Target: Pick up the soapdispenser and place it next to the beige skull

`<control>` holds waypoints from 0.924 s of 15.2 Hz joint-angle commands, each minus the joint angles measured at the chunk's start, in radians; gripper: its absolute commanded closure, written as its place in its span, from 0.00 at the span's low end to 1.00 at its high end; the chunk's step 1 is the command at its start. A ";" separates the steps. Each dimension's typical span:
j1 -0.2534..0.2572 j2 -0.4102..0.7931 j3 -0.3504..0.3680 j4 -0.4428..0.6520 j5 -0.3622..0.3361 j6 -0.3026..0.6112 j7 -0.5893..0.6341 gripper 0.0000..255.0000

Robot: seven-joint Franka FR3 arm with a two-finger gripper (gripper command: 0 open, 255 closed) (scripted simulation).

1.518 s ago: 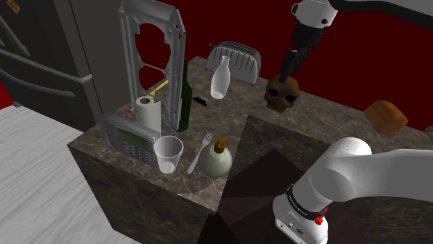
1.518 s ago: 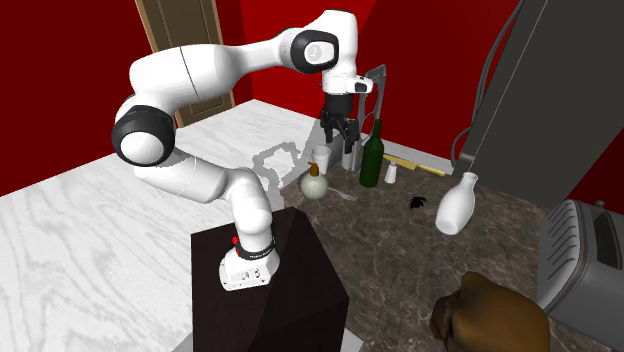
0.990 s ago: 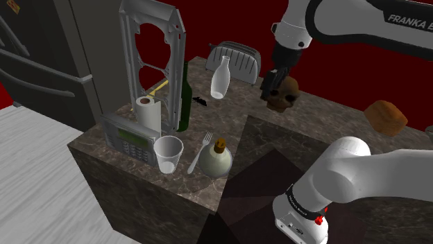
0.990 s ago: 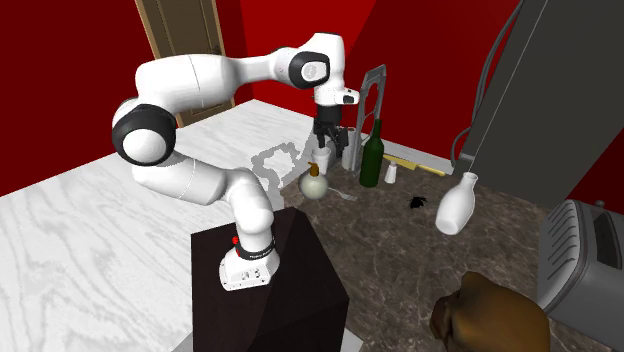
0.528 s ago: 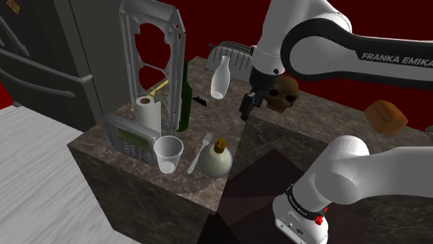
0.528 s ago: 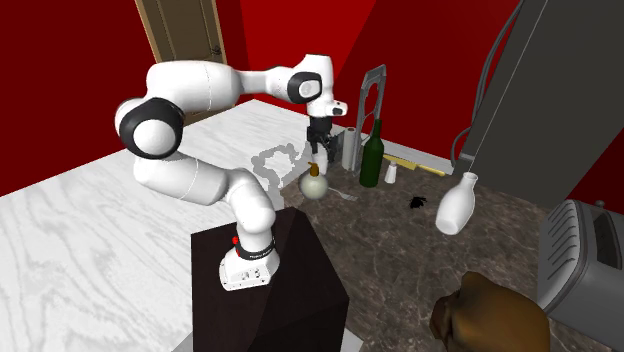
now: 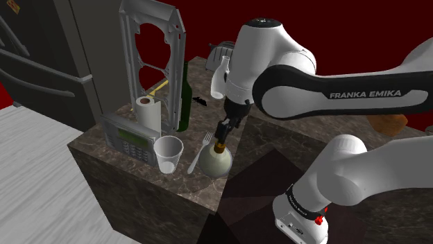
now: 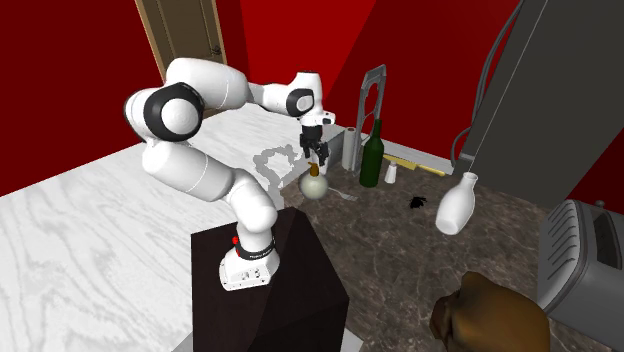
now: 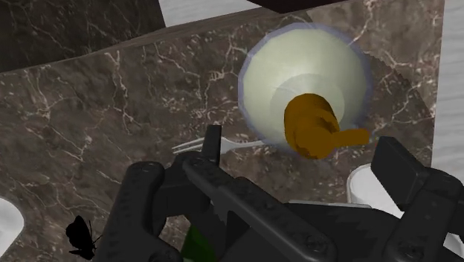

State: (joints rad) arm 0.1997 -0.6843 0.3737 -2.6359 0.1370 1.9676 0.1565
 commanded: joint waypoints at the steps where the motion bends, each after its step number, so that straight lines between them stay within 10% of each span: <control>1: 0.014 0.051 0.049 -0.005 0.019 0.061 0.040 0.00; 14: 0.008 0.100 0.070 -0.078 0.023 0.182 0.045 0.00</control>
State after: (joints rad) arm 0.2077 -0.5847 0.4435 -2.7133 0.1598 2.1487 0.2013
